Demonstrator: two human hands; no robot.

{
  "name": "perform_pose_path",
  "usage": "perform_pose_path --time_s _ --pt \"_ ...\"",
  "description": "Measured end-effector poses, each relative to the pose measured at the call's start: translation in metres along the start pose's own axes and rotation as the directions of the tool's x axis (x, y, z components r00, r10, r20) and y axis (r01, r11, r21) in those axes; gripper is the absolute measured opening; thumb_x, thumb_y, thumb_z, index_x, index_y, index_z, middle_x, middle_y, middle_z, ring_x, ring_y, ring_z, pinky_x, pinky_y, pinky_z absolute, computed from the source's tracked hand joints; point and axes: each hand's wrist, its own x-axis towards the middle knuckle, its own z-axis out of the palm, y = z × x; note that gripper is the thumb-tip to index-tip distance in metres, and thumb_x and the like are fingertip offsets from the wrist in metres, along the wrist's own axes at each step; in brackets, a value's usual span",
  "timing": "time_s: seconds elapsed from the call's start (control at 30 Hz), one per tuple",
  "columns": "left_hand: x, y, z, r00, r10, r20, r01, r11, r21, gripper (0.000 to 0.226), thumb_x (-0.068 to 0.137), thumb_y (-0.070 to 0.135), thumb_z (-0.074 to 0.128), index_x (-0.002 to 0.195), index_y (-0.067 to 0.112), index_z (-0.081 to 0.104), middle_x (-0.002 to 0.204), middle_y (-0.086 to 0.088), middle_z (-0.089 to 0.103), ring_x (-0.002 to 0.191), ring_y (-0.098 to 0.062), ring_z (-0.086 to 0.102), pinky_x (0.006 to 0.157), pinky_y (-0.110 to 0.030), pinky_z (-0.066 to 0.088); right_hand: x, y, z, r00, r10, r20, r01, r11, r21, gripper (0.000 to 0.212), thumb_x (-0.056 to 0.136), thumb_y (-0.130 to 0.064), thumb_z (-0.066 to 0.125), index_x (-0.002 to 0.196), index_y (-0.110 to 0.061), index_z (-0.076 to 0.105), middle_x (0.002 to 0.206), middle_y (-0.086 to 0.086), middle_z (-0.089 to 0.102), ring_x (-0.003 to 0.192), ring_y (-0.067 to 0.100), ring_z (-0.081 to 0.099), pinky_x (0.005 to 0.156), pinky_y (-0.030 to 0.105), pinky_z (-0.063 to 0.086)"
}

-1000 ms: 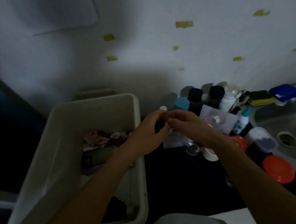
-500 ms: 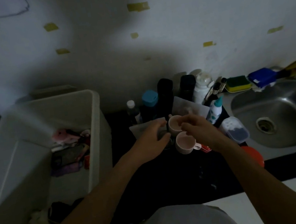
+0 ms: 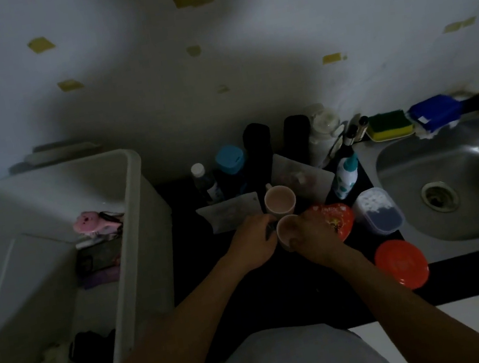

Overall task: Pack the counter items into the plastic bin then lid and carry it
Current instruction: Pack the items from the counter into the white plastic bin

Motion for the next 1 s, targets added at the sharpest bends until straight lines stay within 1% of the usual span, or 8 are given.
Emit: perform_pose_path --time_s 0.07,0.2,0.27,0.43,0.53,0.73,0.83,1.0 --pt "0.01 0.0 0.003 1.0 0.026 0.015 -0.027 0.999 0.038 0.025 0.091 0.031 0.052 0.11 0.017 0.062 0.107 -0.003 0.064 0.094 -0.018 0.059 0.079 -0.038 0.052 0.0 0.009 0.009 0.997 0.034 -0.068 -0.037 0.998 -0.042 0.045 0.081 -0.029 0.053 0.123 -0.015 0.057 0.117 0.013 0.049 0.109 0.033 0.044 0.085 0.038 0.04" --pt "0.027 -0.001 0.008 0.997 0.025 0.068 -0.036 0.984 0.173 0.021 0.092 0.02 0.05 0.108 0.008 0.054 0.112 -0.011 0.059 0.098 -0.024 0.054 0.08 -0.039 0.047 -0.005 0.021 0.02 0.988 0.079 -0.132 -0.078 0.997 0.014 0.05 0.079 -0.034 0.026 0.107 -0.006 0.057 0.113 0.017 0.054 0.102 0.032 0.048 0.08 0.038 0.038" --pt "0.033 -0.002 0.012 0.995 0.036 0.094 -0.057 0.972 0.227 0.013 0.091 0.02 0.052 0.099 0.01 0.053 0.108 -0.012 0.059 0.095 -0.026 0.054 0.077 -0.038 0.046 -0.009 0.021 0.022 0.981 0.132 -0.146 -0.113 0.985 0.13 0.041 0.087 -0.029 0.034 0.114 -0.003 0.052 0.116 0.017 0.052 0.1 0.034 0.052 0.078 0.039 0.043" --pt "0.045 0.001 0.02 0.977 0.087 0.196 -0.142 0.947 0.288 0.024 0.087 0.019 0.062 0.109 0.011 0.053 0.116 -0.01 0.056 0.103 -0.027 0.053 0.08 -0.034 0.041 -0.015 0.021 0.026 0.954 0.275 -0.116 -0.204 0.884 0.422 0.038 0.088 -0.032 0.044 0.118 -0.009 0.048 0.105 0.009 0.061 0.092 0.027 0.061 0.069 0.037 0.048" --pt "0.051 0.002 0.024 0.971 0.059 0.232 -0.132 0.941 0.31 0.03 0.085 0.019 0.063 0.112 0.012 0.052 0.121 -0.01 0.055 0.109 -0.029 0.052 0.088 -0.039 0.044 -0.014 0.024 0.032 0.947 0.313 -0.067 -0.25 0.853 0.458 0.03 0.093 -0.025 0.052 0.118 -0.008 0.049 0.1 0.006 0.063 0.09 0.026 0.063 0.067 0.033 0.046" --pt "0.054 0.002 0.023 0.97 0.009 0.243 -0.089 0.944 0.319 0.043 0.088 0.014 0.056 0.129 0.01 0.048 0.13 -0.01 0.053 0.117 -0.029 0.05 0.097 -0.04 0.042 -0.01 0.031 0.056 0.909 0.414 0.055 -0.396 0.814 0.425 0.048 0.093 -0.033 0.054 0.127 -0.001 0.043 0.116 0.016 0.062 0.101 0.033 0.063 0.072 0.031 0.042" --pt "0.058 0.0 0.023 0.972 0.001 0.235 -0.075 0.949 0.306 0.037 0.087 0.009 0.054 0.124 0.009 0.05 0.122 -0.011 0.057 0.106 -0.029 0.056 0.083 -0.035 0.044 -0.01 0.035 0.062 0.886 0.45 0.116 -0.451 0.773 0.446 0.04 0.093 -0.037 0.054 0.113 -0.002 0.053 0.105 0.013 0.066 0.092 0.029 0.065 0.067 0.03 0.045" --pt "0.067 0.003 0.026 0.972 0.015 0.234 -0.095 0.938 0.333 0.022 0.093 0.014 0.048 0.113 0.005 0.052 0.11 -0.017 0.062 0.095 -0.033 0.06 0.068 -0.031 0.039 -0.012 0.042 0.066 0.888 0.423 0.178 -0.453 0.745 0.49 0.036 0.094 -0.037 0.051 0.094 -0.003 0.062 0.065 0.004 0.069 0.051 0.015 0.063 0.053 0.03 0.051"
